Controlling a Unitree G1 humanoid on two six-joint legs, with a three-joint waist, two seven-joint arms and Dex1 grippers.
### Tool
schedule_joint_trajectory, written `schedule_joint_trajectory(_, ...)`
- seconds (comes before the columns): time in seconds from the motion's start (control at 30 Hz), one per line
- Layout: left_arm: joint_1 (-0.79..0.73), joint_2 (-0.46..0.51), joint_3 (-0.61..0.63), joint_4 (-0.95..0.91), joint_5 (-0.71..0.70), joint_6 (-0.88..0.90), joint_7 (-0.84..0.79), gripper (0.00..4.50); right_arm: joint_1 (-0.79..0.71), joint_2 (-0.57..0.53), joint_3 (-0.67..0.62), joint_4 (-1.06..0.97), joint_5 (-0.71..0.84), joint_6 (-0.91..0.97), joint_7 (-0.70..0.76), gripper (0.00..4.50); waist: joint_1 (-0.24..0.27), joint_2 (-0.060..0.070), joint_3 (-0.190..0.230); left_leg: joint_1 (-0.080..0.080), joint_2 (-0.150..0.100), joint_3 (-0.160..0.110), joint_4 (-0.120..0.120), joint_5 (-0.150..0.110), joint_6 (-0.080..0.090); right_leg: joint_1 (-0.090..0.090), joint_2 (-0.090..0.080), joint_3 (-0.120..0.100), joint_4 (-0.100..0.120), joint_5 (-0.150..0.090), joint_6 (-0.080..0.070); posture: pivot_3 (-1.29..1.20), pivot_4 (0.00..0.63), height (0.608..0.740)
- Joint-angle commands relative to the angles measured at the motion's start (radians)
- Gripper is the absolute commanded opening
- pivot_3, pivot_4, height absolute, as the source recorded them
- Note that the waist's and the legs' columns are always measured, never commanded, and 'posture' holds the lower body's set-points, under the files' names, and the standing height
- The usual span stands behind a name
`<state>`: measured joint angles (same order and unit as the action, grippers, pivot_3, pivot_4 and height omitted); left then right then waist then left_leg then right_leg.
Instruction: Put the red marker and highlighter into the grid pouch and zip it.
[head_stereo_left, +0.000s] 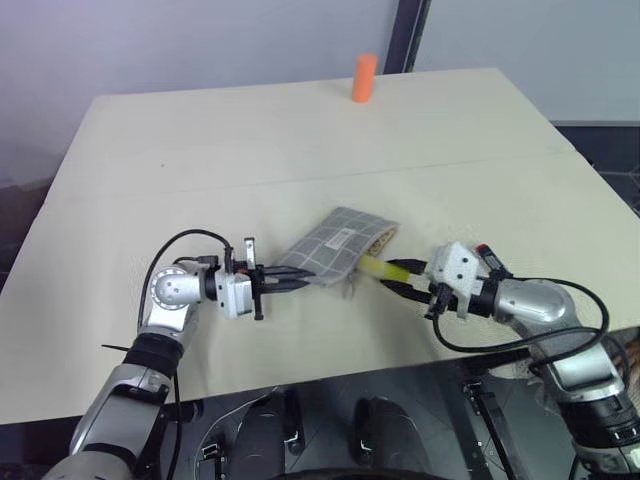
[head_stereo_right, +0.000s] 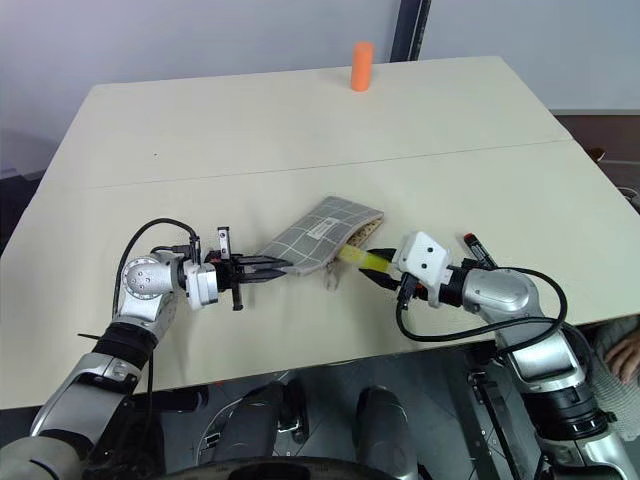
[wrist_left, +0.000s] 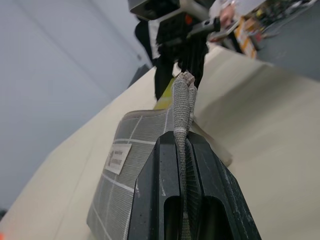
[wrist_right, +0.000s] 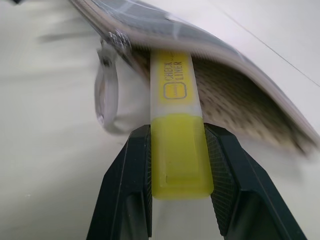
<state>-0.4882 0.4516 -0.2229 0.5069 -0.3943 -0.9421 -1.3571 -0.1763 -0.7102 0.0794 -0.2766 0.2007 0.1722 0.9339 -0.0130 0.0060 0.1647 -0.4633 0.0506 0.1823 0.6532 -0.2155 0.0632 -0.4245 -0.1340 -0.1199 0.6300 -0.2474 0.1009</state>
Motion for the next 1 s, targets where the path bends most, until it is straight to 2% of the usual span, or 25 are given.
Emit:
schedule_joint_trajectory(0.03,-0.012,-0.008,-0.016,-0.059,-0.058,0.03,-0.066,0.0,-0.049,-0.011,0.023,0.017,-0.026,-0.073,0.037,0.92,0.001,0.0,0.0,0.0,0.0,0.0,0.0,0.0,0.0,0.0,0.0,0.0,0.0,0.0,0.0,0.0,0.15,0.74)
schedule_joint_trajectory(0.3,0.019,-0.036,-0.021,-0.146,-0.101,0.089,-0.144,0.0,-0.098,0.005,0.12,0.096,-0.13,-0.215,0.067,0.92,-0.001,0.0,0.0,0.0,0.0,0.0,0.001,0.0,0.001,0.0,0.0,0.0,0.0,0.0,0.0,0.0,0.15,0.74)
schedule_joint_trajectory(0.57,0.034,-0.051,-0.002,-0.163,-0.095,0.107,-0.152,0.0,-0.112,0.042,0.14,0.143,-0.168,-0.269,0.037,0.92,0.0,0.0,0.0,0.0,0.0,0.0,0.002,0.0,0.001,0.001,0.0,0.0,0.0,0.0,0.0,0.0,0.15,0.74)
schedule_joint_trajectory(0.63,0.029,-0.05,0.01,-0.137,-0.082,0.096,-0.145,0.0,-0.102,0.042,0.133,0.14,-0.161,-0.249,0.033,1.95,0.0,0.0,0.0,0.0,0.0,0.0,0.002,0.0,0.001,0.001,0.0,0.0,0.0,0.0,0.0,0.0,0.15,0.74)
schedule_joint_trajectory(0.7,0.024,-0.048,0.022,-0.113,-0.07,0.087,-0.135,0.0,-0.087,0.036,0.113,0.127,-0.151,-0.23,0.02,2.71,0.0,0.0,0.0,0.0,0.0,0.0,0.002,0.0,0.001,0.001,0.0,0.0,0.0,0.0,0.0,0.0,0.15,0.74)
schedule_joint_trajectory(0.8,0.023,-0.051,0.034,-0.097,-0.056,0.084,-0.118,0.0,-0.051,0.015,0.066,0.078,-0.106,-0.159,0.009,4.3,0.003,0.0,0.0,0.0,0.0,0.0,0.002,0.0,0.001,0.001,-0.001,0.0,0.0,0.0,0.0,0.0,0.15,0.74)
schedule_joint_trajectory(0.83,0.023,-0.052,0.036,-0.093,-0.052,0.083,-0.115,0.0,-0.041,0.01,0.055,0.061,-0.089,-0.13,0.012,4.44,0.003,0.0,0.0,0.0,0.0,0.0,0.002,0.0,0.001,0.001,-0.001,0.0,0.0,0.0,0.0,0.0,0.15,0.74)
schedule_joint_trajectory(1.0,0.029,-0.067,0.044,-0.055,-0.015,0.053,-0.077,0.0,0.047,-0.007,-0.046,-0.054,-0.002,-0.013,-0.017,4.44,0.002,0.0,0.0,0.0,0.0,0.0,0.004,-0.002,0.001,0.002,-0.001,0.0,0.0,0.0,0.0,0.0,0.15,0.74)
